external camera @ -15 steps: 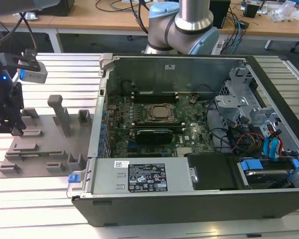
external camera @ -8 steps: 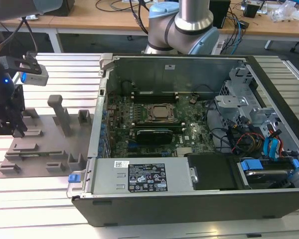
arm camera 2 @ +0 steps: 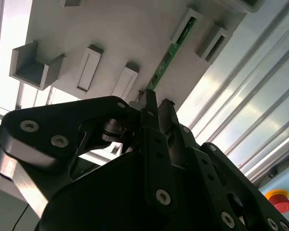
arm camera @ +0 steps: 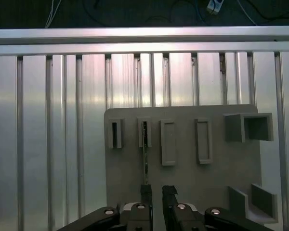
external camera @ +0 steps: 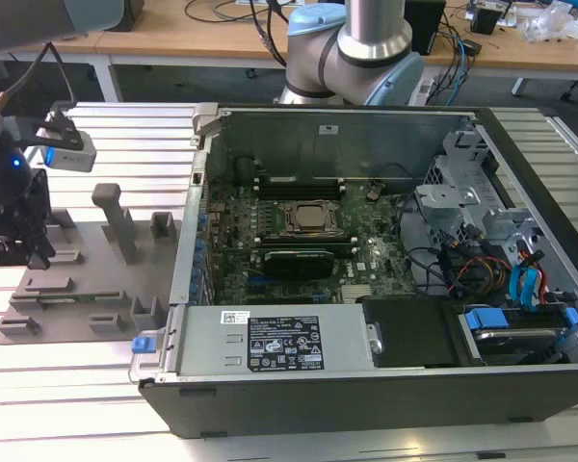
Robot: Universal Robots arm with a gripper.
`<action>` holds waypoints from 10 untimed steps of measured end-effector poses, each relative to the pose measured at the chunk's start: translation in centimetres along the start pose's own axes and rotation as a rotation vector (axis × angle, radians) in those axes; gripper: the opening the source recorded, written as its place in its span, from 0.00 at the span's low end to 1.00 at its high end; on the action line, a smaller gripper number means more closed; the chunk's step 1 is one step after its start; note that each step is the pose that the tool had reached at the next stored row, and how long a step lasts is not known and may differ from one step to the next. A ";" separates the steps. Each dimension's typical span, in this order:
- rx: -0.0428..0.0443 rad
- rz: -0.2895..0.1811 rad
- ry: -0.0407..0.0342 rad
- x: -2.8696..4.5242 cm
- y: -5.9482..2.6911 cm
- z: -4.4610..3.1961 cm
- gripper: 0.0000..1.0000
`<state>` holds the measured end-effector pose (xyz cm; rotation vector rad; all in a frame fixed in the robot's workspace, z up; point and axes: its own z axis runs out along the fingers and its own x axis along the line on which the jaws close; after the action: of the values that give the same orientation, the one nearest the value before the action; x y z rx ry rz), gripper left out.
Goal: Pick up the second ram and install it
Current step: 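Pick up the second ram and move it above second insertion slot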
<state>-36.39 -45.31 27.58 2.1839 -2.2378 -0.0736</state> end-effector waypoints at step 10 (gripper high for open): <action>0.0001 0.000 -0.0001 0.03 -0.06 1.30 0.24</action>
<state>-36.39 -45.31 26.28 2.1840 -2.2379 -0.0736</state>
